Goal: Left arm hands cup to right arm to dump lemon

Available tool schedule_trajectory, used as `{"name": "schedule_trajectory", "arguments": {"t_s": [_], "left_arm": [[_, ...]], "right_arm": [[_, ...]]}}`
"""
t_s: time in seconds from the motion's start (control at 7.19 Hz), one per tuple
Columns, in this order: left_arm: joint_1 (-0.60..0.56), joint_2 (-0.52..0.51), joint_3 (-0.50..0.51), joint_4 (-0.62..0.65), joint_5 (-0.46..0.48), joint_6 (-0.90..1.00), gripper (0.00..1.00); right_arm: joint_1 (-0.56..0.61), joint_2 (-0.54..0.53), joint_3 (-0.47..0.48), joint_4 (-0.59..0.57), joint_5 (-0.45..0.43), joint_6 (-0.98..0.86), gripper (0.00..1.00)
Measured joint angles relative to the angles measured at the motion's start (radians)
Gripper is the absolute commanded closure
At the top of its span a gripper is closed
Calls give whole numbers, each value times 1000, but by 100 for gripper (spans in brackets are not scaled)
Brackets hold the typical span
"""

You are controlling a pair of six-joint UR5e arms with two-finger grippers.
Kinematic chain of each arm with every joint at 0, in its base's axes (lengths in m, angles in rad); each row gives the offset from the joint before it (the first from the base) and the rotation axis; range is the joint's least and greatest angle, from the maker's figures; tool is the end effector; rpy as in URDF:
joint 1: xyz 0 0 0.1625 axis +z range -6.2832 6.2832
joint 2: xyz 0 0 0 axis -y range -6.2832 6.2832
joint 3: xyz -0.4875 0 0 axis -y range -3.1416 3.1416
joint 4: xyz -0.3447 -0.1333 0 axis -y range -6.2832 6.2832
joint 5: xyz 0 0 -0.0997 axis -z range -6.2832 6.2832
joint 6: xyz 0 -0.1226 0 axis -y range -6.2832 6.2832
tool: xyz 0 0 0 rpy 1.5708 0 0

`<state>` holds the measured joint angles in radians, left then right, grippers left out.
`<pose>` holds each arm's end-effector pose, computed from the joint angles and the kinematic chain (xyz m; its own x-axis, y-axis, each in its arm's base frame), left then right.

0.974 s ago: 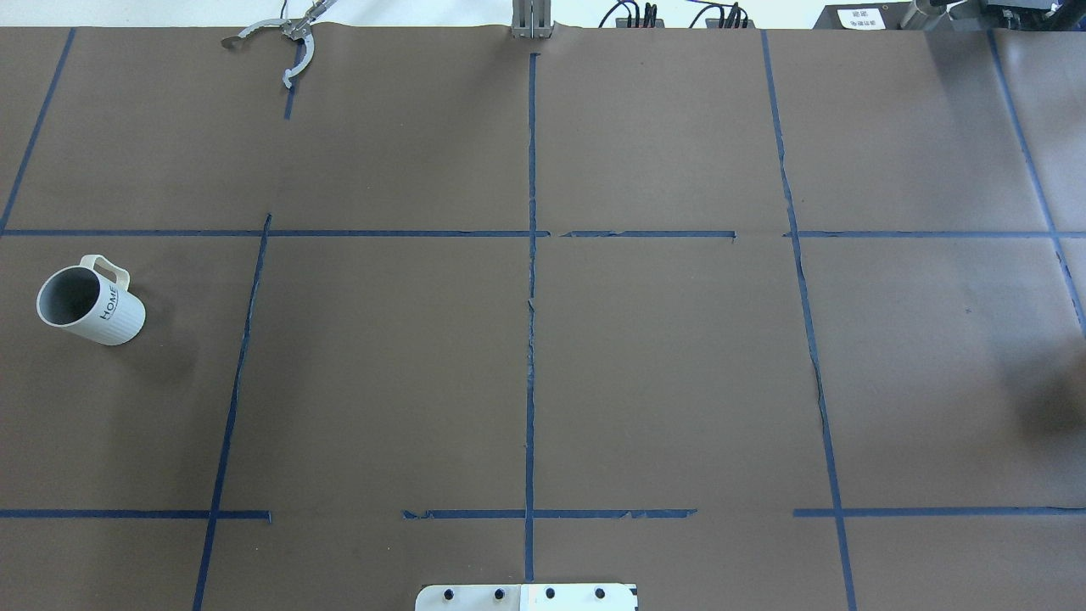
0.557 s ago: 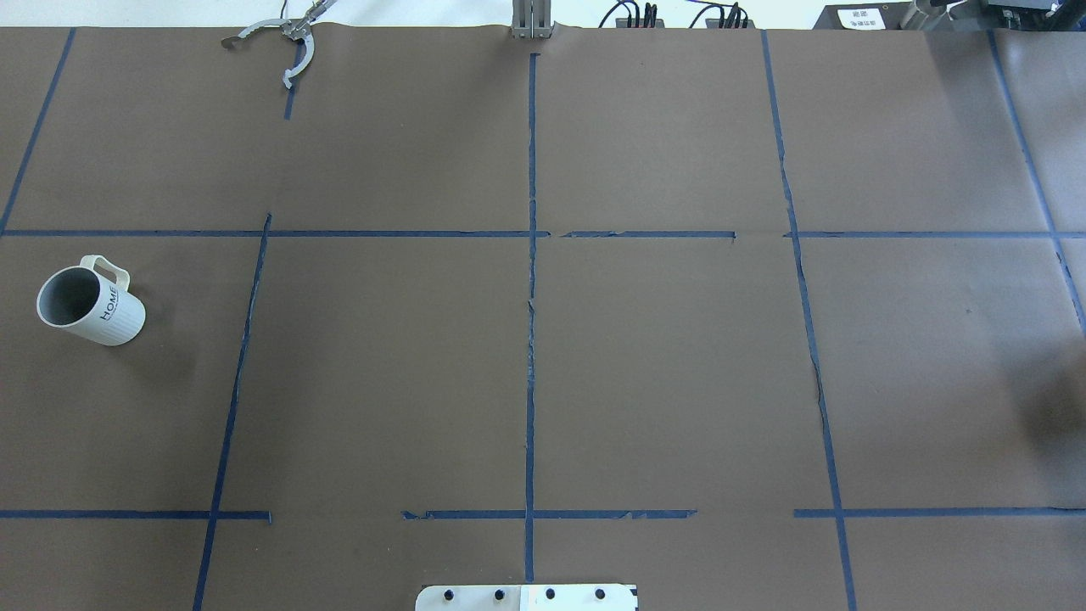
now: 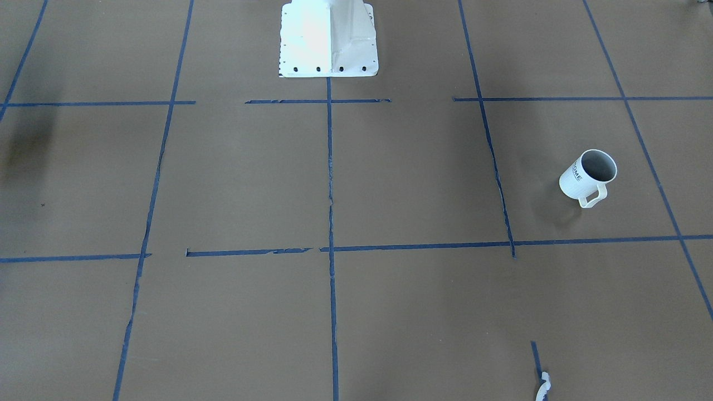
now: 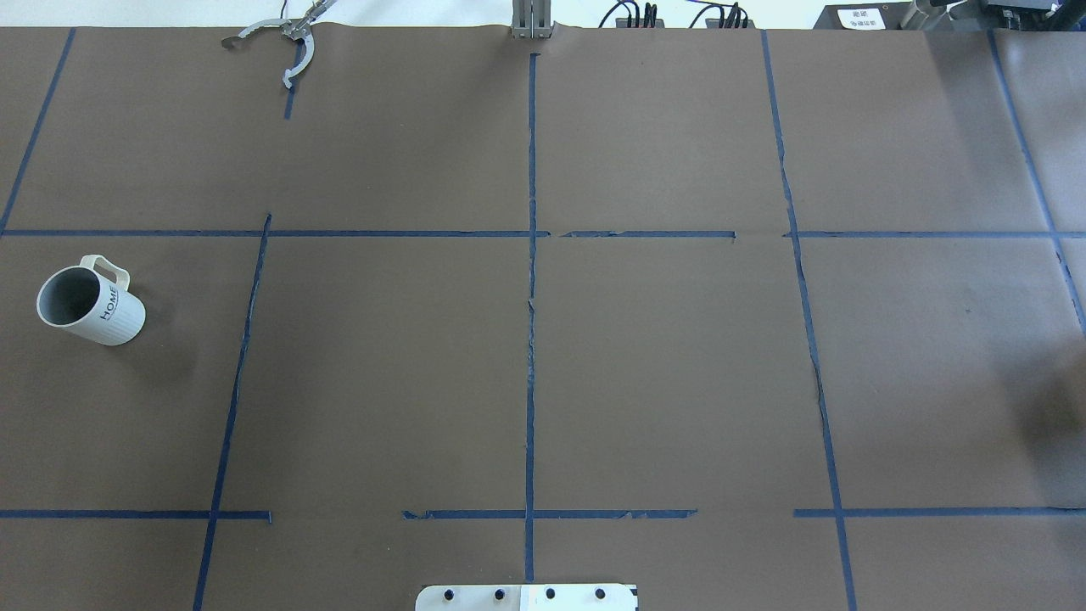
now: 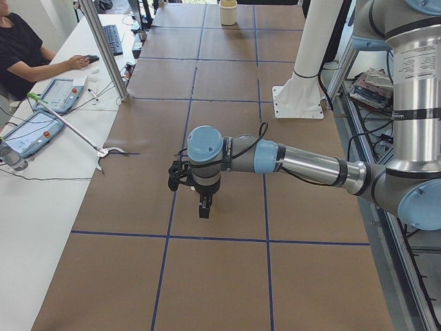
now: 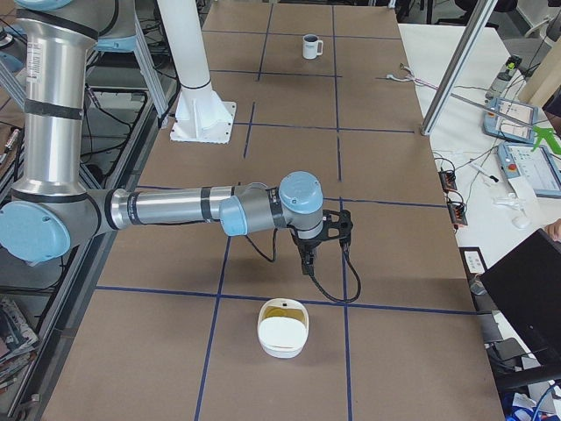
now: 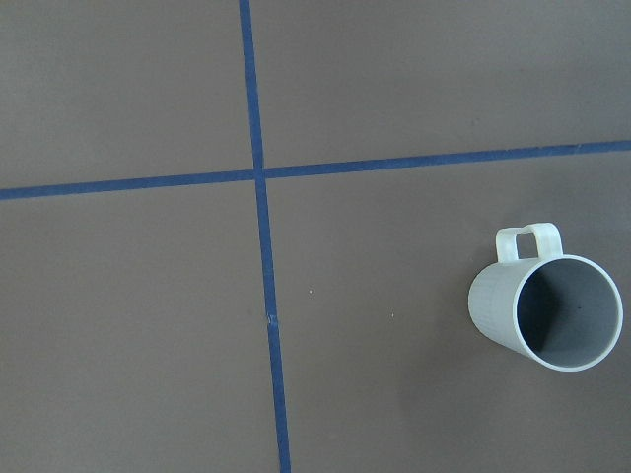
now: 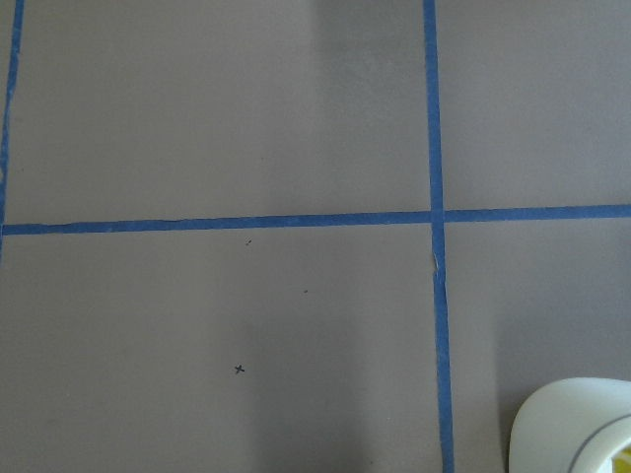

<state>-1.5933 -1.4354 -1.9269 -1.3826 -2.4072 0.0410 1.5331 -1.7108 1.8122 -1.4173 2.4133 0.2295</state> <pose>-0.0507 -0.3718 0.6490 0.6709 0.0500 -0.7399 -0.0050 0.9980 0.0629 0.0270 -0.3933 0.6642 0.6491 0.0124 0.7606 -0.1142 0.9901 0.0812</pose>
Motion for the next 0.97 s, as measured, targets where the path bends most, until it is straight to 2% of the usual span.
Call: {"name": "schedule_trajectory", "arguments": {"t_s": [0.42, 0.97], "left_arm": [[30, 75, 27, -4, -5, -7, 0], [40, 80, 18, -48, -4, -2, 0]], "right_arm": [[-30, -15, -6, 6, -5, 2, 0], [-39, -39, -3, 12, 11, 4, 0]]}}
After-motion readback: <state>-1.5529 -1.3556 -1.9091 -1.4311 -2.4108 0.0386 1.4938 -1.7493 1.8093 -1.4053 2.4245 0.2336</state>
